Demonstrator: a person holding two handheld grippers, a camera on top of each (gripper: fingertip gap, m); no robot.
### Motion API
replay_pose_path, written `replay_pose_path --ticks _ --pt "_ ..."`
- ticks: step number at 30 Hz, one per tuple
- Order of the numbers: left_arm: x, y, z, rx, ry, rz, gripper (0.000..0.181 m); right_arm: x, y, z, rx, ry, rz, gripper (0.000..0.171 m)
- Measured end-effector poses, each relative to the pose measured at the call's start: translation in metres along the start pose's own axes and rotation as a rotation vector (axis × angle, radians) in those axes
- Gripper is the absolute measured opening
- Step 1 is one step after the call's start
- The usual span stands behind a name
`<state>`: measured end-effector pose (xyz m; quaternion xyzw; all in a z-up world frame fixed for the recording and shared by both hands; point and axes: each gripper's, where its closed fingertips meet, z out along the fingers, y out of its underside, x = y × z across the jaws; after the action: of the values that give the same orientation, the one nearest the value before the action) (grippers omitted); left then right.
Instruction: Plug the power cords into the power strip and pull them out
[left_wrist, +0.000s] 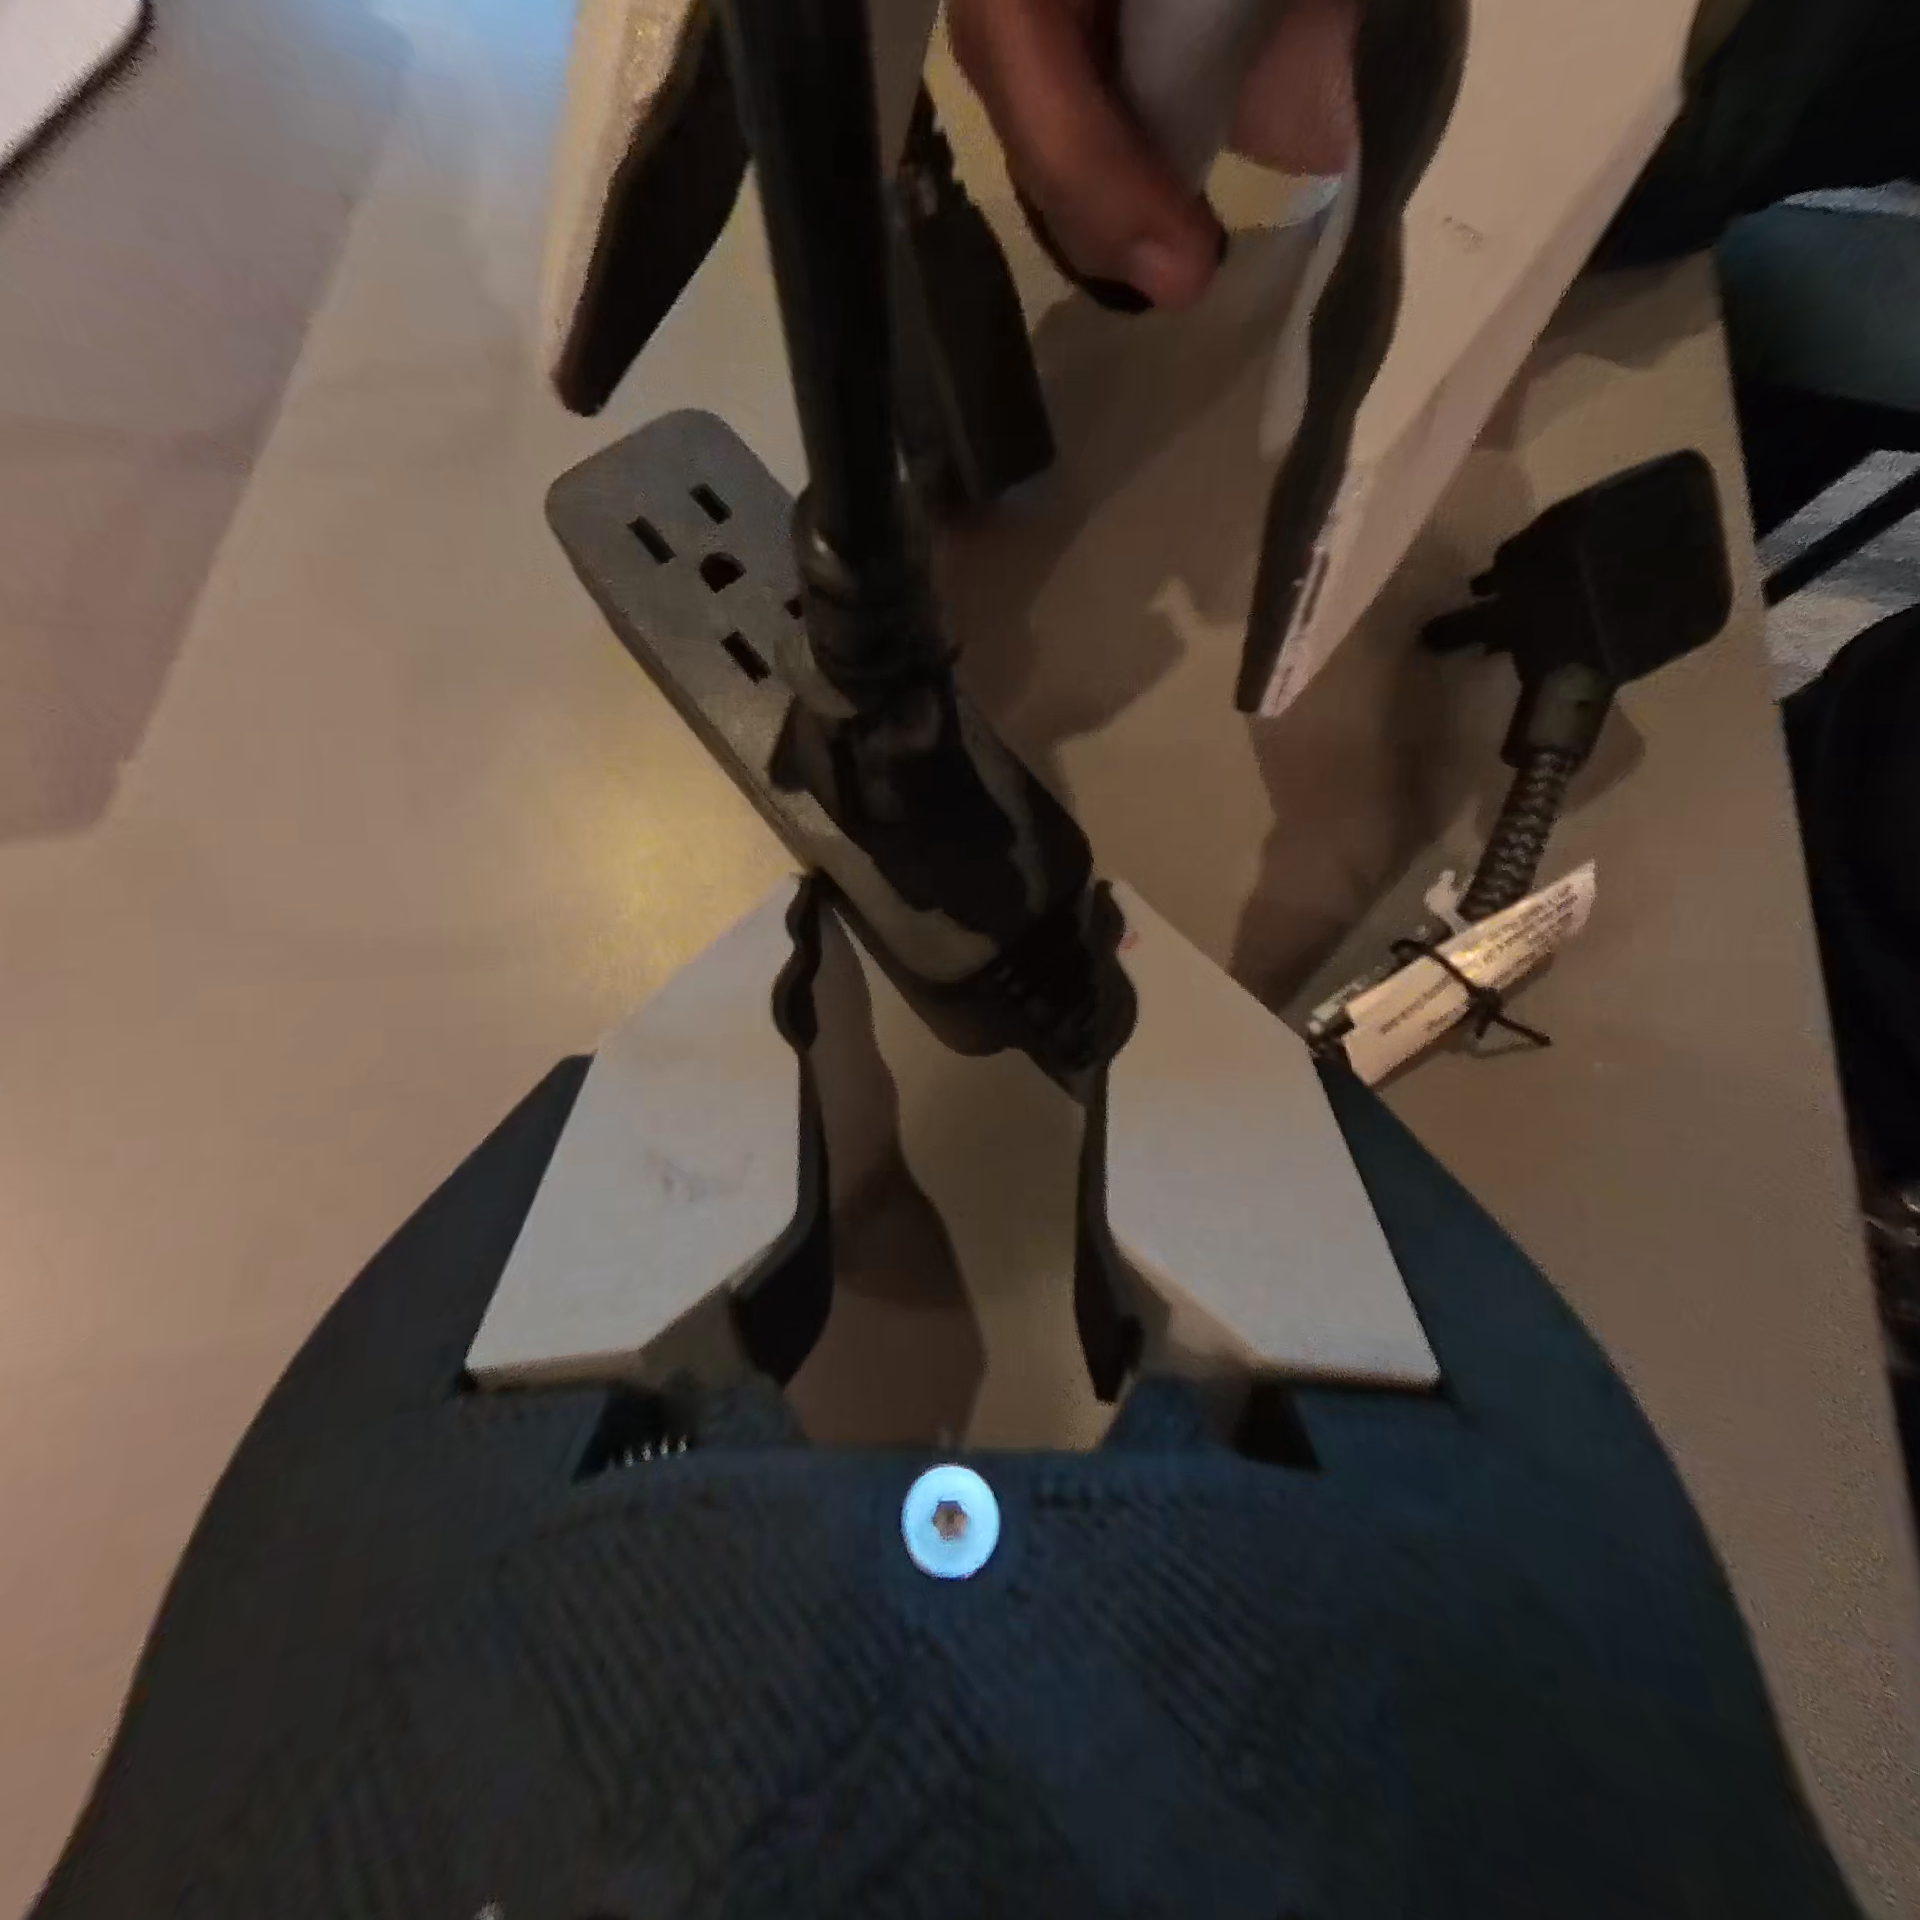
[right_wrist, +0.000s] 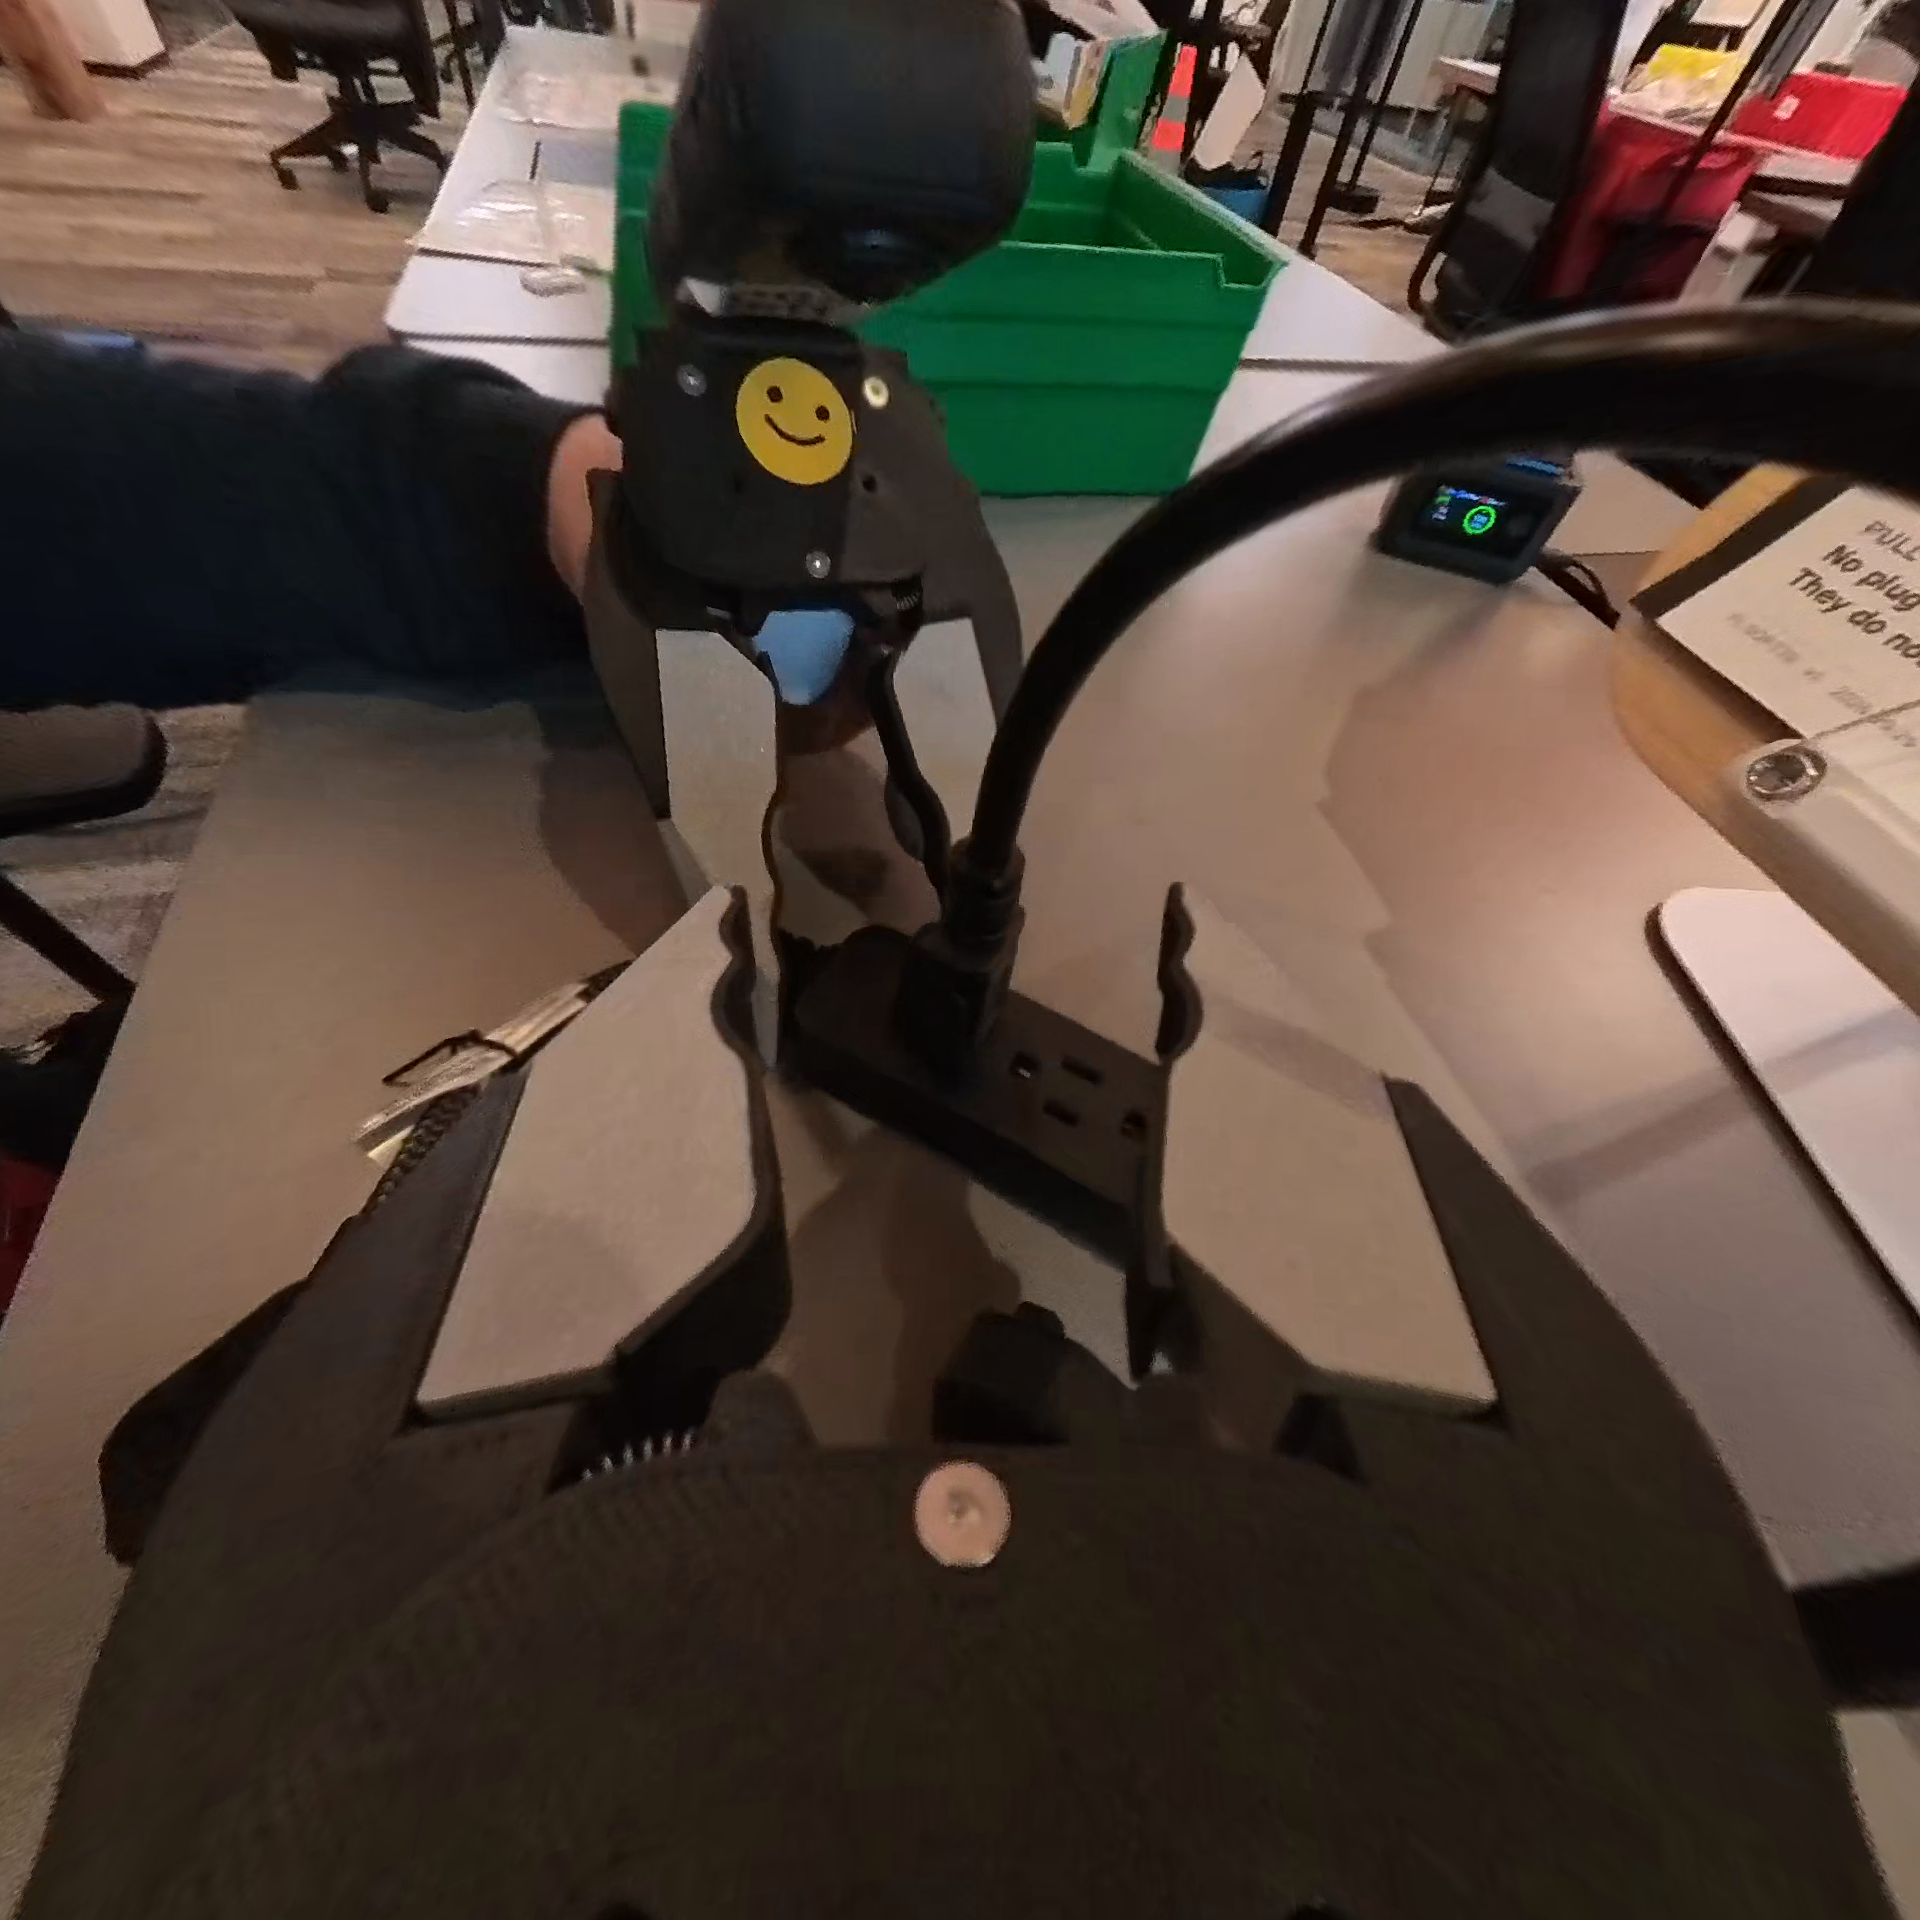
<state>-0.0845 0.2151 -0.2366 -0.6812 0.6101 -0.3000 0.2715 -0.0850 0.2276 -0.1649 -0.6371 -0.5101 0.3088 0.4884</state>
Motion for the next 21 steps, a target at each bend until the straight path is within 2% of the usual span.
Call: replay_pose_path --ticks 4,10,14,17,21 --pt "0.004 -0.002 0.002 0.008 0.049 0.019 0.049 0.002 0.004 0.001 -0.017 -0.022 -0.007 0.076" --pt "0.011 0.001 0.000 -0.003 0.051 0.089 0.050 -0.006 -0.005 -0.002 0.004 -0.103 -0.050 0.066" --pt "0.011 0.001 0.001 -0.005 0.039 0.091 0.050 -0.010 -0.008 0.002 0.003 -0.130 -0.080 0.072" --pt "0.012 0.001 0.002 -0.009 0.034 0.091 0.051 -0.009 -0.009 0.010 -0.003 -0.131 -0.063 0.069" --pt "0.008 -0.001 0.005 -0.015 -0.014 0.103 0.056 -0.006 0.005 0.021 -0.111 -0.131 0.003 0.031"
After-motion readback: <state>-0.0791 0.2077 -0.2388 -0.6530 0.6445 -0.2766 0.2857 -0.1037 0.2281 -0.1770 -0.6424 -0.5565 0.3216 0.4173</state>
